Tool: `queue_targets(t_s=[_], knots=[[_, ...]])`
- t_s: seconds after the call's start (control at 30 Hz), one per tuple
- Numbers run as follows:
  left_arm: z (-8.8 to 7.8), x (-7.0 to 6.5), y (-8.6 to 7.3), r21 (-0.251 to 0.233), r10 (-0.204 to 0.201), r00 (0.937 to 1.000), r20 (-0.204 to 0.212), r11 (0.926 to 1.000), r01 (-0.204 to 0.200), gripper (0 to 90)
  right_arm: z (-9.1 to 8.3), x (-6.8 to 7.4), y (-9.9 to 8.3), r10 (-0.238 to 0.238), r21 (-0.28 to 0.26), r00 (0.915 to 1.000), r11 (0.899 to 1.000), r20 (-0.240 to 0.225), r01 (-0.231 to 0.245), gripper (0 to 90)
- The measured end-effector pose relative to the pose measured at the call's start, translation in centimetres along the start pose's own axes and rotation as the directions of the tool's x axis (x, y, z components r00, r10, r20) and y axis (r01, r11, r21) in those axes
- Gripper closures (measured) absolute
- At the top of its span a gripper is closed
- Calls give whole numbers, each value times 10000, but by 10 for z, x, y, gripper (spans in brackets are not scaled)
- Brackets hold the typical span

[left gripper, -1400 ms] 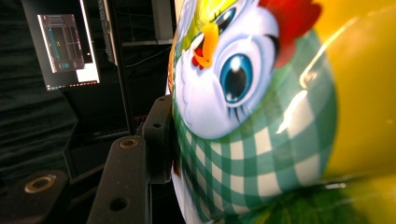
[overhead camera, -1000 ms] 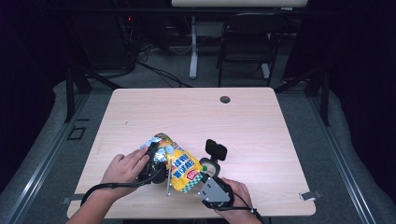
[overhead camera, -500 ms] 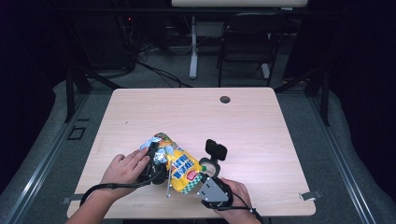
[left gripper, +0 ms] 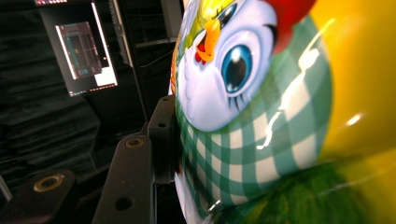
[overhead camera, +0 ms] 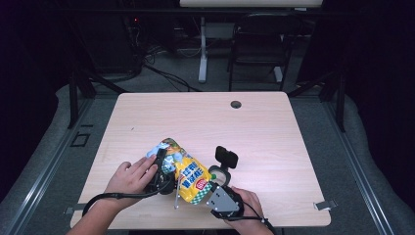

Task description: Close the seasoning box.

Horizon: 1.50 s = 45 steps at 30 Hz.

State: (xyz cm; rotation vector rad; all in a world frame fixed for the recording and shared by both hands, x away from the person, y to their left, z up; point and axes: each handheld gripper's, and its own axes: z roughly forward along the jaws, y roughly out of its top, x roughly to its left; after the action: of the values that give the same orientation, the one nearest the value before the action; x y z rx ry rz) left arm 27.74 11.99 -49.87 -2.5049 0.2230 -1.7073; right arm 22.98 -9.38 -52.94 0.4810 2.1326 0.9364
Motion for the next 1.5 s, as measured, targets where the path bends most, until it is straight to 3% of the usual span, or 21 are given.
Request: queue_targets(t_s=[0.03, 0.1, 0.5, 0.73, 1.23, 1.4, 1.43, 1.47, 1.5], knots=[[0, -1, 0, -104, 23, 9999, -146, 9999, -24, 589, 0, 0, 0, 3, 6, 10000, 10000, -2, -3, 900], [-1, 1, 0, -6, 151, 9999, -30, 9999, -151, 590, 0, 0, 0, -8, -3, 10000, 10000, 8, 8, 900], [-5, 5, 3, 33, 705, 9972, -257, 9975, -705, 607, 1, 0, -1, 47, -24, 10000, 10000, 17, -47, 900], [-5, 5, 3, 34, 782, 9966, -255, 9969, -782, 620, 1, 0, -1, 25, 19, 10000, 10000, 31, -25, 900], [-10, 11, 7, 217, 1538, 9868, -510, 9880, -1529, 627, 0, 0, -2, 33, 39, 10000, 10000, 35, -33, 900], [-10, 12, 7, 151, 1611, 9853, -569, 9869, -1605, 628, 0, 0, -2, 34, 13, 10000, 10000, 33, -34, 900], [-12, 13, 8, 207, 1810, 9806, -759, 9835, -1799, 629, 0, 0, -2, 33, 13, 10000, 10000, 32, -33, 900], [-12, 13, 8, 207, 1810, 9806, -759, 9835, -1799, 629, 0, 0, -2, 33, 13, 10000, 10000, 32, -33, 900], [-11, 13, 7, 209, 1731, 9836, -499, 9848, -1722, 629, 0, 0, -2, 38, 10, 10000, 10000, 34, -38, 900]])
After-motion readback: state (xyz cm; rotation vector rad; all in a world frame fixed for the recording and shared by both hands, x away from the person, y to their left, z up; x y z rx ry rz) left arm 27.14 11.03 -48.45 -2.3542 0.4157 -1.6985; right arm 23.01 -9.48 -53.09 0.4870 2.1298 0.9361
